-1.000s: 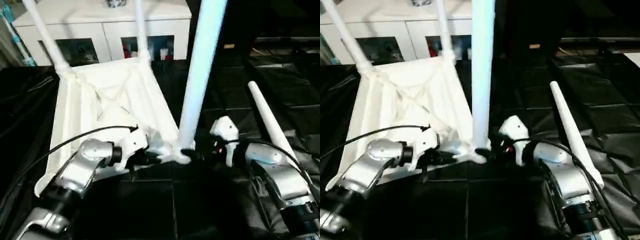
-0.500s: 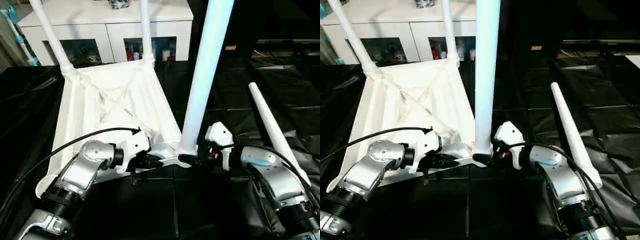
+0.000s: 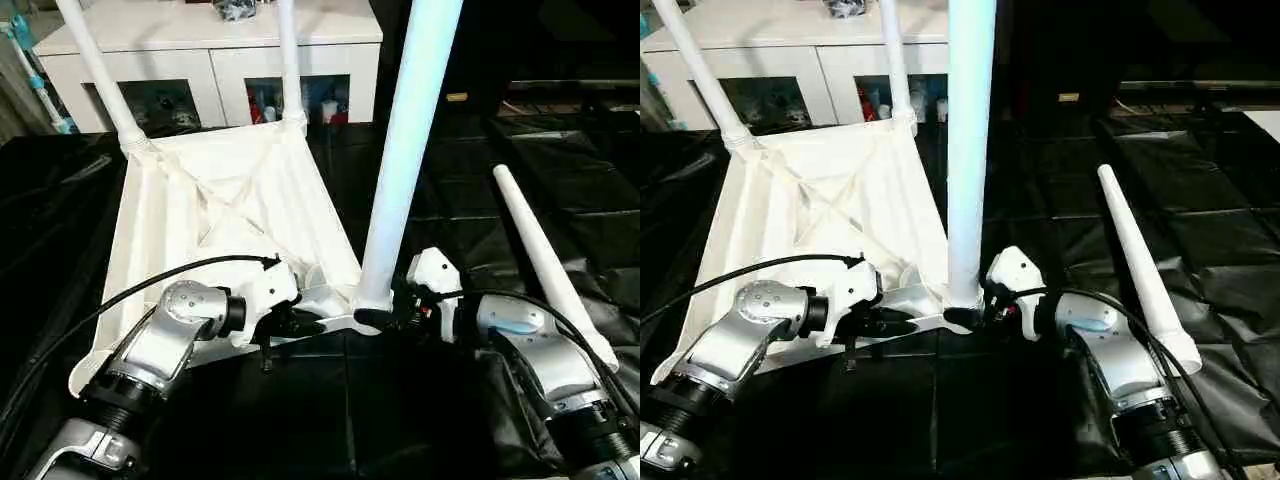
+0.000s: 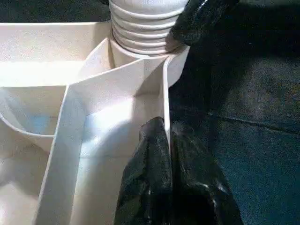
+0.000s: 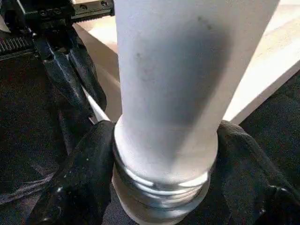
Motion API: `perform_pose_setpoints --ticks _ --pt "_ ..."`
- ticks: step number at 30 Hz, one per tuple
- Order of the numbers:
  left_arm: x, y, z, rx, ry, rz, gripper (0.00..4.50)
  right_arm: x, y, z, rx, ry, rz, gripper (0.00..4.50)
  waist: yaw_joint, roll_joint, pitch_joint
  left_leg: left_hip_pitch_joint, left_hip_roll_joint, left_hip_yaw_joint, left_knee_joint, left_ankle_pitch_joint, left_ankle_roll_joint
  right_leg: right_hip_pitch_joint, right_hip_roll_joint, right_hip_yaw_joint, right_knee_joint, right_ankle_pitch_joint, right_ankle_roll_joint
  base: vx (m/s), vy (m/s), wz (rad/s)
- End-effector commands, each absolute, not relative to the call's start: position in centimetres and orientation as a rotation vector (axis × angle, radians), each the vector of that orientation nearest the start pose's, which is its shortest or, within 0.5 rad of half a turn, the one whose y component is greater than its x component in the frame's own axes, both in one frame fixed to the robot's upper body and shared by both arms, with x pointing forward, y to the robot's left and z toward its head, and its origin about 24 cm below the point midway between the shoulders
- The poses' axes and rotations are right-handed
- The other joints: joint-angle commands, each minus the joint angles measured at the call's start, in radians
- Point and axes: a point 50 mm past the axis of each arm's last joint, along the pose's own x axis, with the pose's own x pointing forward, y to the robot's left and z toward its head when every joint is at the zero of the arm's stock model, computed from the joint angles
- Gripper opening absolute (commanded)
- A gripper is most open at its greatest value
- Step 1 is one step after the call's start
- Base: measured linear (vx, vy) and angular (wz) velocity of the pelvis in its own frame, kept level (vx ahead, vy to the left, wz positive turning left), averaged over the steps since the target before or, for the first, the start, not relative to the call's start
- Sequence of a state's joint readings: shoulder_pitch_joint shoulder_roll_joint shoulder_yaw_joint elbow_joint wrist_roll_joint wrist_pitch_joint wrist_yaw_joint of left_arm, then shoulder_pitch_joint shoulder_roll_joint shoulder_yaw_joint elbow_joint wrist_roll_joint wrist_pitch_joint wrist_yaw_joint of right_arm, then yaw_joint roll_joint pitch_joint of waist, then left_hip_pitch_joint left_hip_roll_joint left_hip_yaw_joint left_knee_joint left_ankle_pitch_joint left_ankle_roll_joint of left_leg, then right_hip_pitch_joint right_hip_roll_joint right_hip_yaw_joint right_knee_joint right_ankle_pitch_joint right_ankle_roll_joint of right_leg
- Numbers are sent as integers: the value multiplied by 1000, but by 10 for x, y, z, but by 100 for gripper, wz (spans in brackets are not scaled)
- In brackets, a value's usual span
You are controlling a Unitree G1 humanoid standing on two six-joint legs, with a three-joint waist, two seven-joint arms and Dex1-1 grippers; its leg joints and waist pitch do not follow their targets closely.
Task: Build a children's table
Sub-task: Rotate leg to tighten
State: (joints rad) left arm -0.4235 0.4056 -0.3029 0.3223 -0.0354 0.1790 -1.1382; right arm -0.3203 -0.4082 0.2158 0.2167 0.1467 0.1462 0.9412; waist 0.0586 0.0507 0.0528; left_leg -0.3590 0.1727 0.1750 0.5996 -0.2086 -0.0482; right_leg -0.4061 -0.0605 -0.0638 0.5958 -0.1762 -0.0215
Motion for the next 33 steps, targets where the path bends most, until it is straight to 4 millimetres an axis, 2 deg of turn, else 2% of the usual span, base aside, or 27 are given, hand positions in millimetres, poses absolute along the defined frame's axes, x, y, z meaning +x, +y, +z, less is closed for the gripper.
perform_pose_setpoints --ticks 1,6,7,8,9,10,12,13,14,15,16,17,21,24,28,29,31,33 --pt "289 123 56 358 349 -1350 0 287 -136 57 -262 226 1107 272 5 -15 -68 -2 55 -17 -62 -76 104 62 -85 51 -51 -103 -252 0 0 0" --pt "295 122 51 355 375 -1290 0 297 -134 53 -213 234 974 272 -1 -15 -65 -1 53 -18 -65 -102 89 61 -84 49 -58 -156 -247 0 0 0" --pt "303 117 46 342 401 -1220 0 306 -129 47 -170 253 841 272 -7 -14 -65 -2 51 -18 -65 -108 75 60 -83 50 -59 -177 -241 0 0 0" --pt "305 115 45 337 409 -1197 0 309 -126 45 -148 258 795 272 -12 -15 -59 0 46 -17 -67 -142 56 58 -82 48 -70 -245 -227 0 0 0" --pt "306 114 44 335 412 -1189 0 309 -125 44 -141 260 779 272 -14 -16 -61 1 45 -19 -67 -150 38 62 -86 48 -72 -292 -208 0 0 0" --pt "306 114 44 335 412 -1189 0 309 -125 44 -141 260 779 272 -14 -16 -62 0 45 -21 -68 -149 35 64 -87 48 -73 -302 -201 0 0 0" --pt "312 106 40 318 433 -1130 0 314 -118 39 -69 277 668 272 -16 -16 -62 2 48 -20 -69 -153 35 59 -85 50 -74 -306 -191 0 0 0" --pt "318 99 39 307 440 -1071 0 315 -112 35 -55 286 613 272 -18 -15 -60 5 46 -18 -70 -156 29 53 -83 51 -79 -312 -190 0 0 0" --pt "322 94 38 300 446 -1023 0 316 -108 31 -50 293 575 272 -16 -17 -63 6 44 -18 -68 -154 25 56 -84 51 -78 -313 -188 0 0 0" --pt "326 87 37 284 452 -972 0 317 -103 28 -63 295 540 272 -15 -12 -63 7 45 -20 -68 -152 24 56 -86 51 -76 -303 -191 0 0 0" --pt "329 82 36 274 457 -942 0 318 -100 27 -73 294 520 272 -15 -13 -60 10 44 -18 -69 -168 22 53 -82 49 -80 -312 -191 0 0 0" --pt "332 77 36 258 459 -909 0 322 -97 26 -82 291 487 272 -13 -8 -63 11 44 -19 -69 -177 21 55 -85 50 -79 -311 -193 0 0 0" --pt "338 68 36 241 462 -850 0 328 -90 26 -49 298 437 272 -14 -13 -65 5 40 -18 -68 -160 40 59 -83 49 -78 -264 -200 0 0 0" --pt "341 61 36 238 463 -835 0 330 -81 25 -28 301 433 272 -8 -12 -68 2 42 -19 -67 -140 55 63 -86 48 -77 -253 -202 0 0 0" --pt "341 58 37 249 453 -854 0 329 -72 28 -13 277 482 272 -1 -13 -67 2 45 -19 -68 -139 64 61 -88 47 -77 -263 -198 0 0 0" --pt "341 61 37 259 451 -868 0 330 -70 32 20 253 508 307 0 -13 -66 3 45 -20 -69 -151 62 61 -88 47 -79 -278 -194 0 0 0" --pt "340 63 37 267 447 -877 0 331 -71 35 21 231 513 344 -1 -12 -66 2 45 -20 -70 -153 59 61 -88 47 -78 -279 -193 0 0 0" --pt "340 65 36 272 448 -883 0 331 -72 36 19 224 523 351 -1 -12 -66 1 45 -21 -71 -158 63 62 -89 47 -79 -286 -189 0 0 0"
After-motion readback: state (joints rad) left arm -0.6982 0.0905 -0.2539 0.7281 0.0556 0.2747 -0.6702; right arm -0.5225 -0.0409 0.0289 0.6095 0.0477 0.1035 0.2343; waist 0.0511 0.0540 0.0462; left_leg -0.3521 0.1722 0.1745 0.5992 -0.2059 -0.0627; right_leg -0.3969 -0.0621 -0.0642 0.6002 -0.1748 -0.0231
